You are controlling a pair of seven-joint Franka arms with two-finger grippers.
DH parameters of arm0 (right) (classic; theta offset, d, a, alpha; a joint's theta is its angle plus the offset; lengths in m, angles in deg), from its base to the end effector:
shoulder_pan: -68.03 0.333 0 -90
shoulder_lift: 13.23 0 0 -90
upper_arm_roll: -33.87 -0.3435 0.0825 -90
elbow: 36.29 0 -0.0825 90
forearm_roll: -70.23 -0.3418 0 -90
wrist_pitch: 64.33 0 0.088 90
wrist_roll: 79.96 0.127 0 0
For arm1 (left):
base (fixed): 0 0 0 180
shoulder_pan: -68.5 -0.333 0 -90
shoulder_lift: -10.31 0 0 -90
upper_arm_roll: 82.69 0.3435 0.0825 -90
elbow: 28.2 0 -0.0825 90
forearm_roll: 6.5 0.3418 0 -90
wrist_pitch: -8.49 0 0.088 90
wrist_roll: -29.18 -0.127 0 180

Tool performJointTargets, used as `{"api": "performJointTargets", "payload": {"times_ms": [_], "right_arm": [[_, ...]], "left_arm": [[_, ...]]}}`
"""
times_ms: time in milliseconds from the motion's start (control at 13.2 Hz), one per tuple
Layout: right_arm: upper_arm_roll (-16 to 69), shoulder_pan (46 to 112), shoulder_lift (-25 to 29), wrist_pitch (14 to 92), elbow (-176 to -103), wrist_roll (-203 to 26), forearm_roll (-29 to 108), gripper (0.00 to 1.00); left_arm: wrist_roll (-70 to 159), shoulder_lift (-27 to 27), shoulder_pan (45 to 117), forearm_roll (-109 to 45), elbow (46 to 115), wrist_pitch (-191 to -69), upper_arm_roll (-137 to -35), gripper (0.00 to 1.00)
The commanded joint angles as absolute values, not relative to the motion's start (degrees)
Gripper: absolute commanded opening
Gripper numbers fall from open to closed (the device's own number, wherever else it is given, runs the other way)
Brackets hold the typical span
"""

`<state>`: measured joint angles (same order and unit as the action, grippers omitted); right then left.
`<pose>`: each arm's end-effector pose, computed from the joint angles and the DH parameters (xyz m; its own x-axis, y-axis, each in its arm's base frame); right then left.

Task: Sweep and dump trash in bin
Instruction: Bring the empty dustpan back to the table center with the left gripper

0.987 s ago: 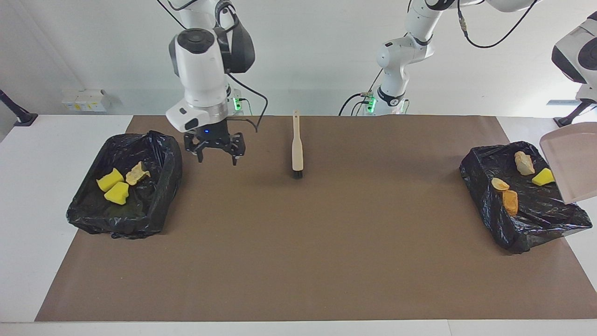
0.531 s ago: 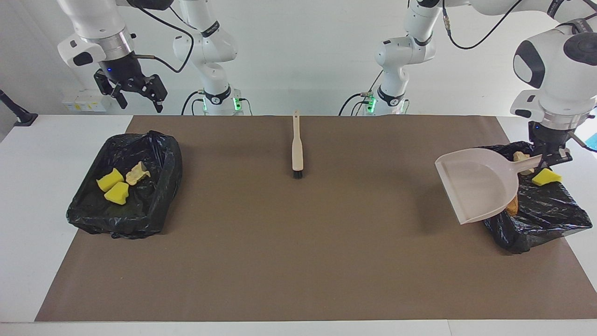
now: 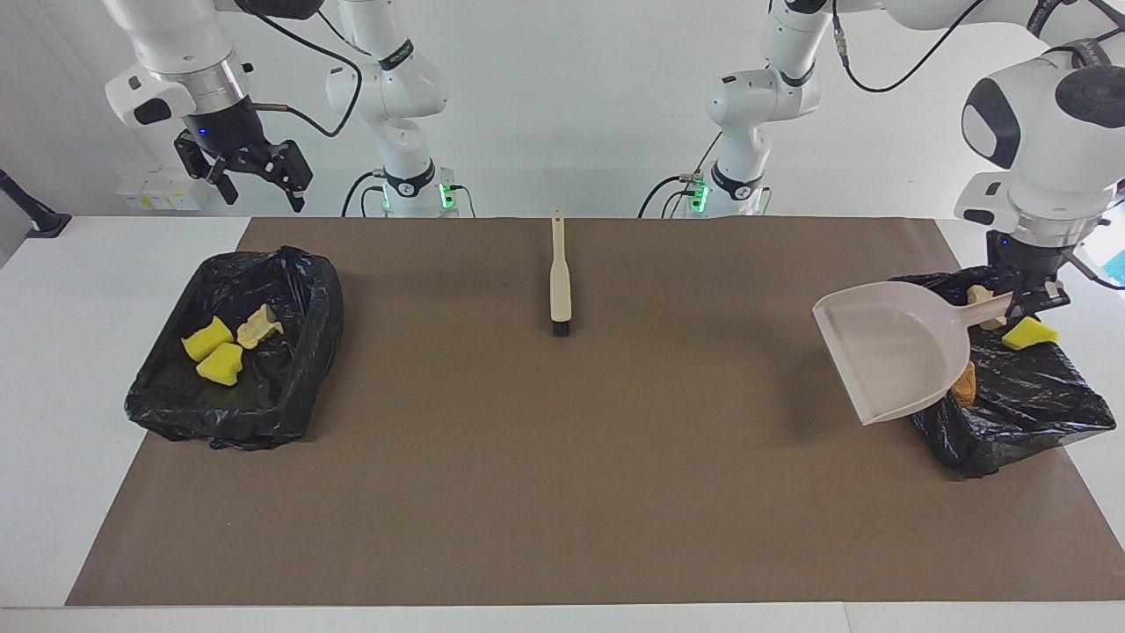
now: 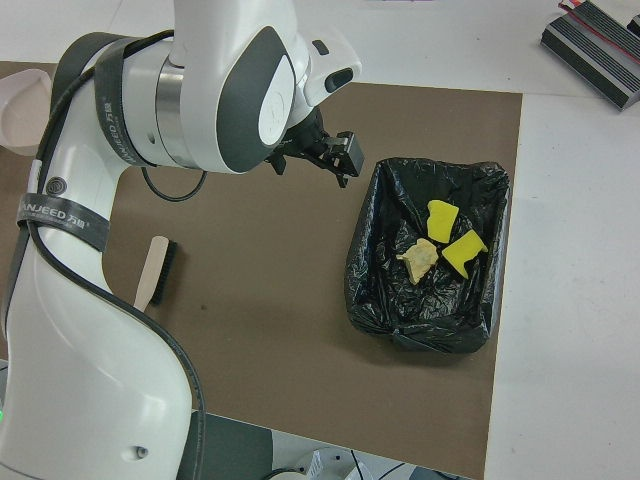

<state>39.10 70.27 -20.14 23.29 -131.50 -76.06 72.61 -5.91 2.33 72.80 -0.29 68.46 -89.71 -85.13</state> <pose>0.4653 -0.0329 0.6483 0.9926 -0.1209 -0.0102 -0.1205 -0.9922 0.0313 0.5520 -0.0516 0.5197 0.7233 -0.6742 -0.1491 -0.6835 -0.7298 -0.0160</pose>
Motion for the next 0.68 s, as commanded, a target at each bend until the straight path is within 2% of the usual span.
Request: {"api": "performJointTargets", "payload": {"times_ms": [0, 380, 607], "right_arm": [[39.41, 70.49, -20.44, 22.77, -131.91, -77.49, 71.46, 1.00], [39.41, 70.23, -21.40, 23.03, -133.13, -77.49, 72.43, 1.00], [39.32, 70.14, -21.76, 23.48, -133.85, -77.58, 72.08, 1.00]], "left_arm": [[11.18, 2.68, 78.58, -4.55, 70.85, -90.82, -84.27, 0.00], [37.75, -2.07, 92.82, -9.83, 70.85, -100.91, -84.18, 0.00], [49.81, -6.72, 100.90, -10.54, 70.32, -109.18, -84.27, 0.00]]}}
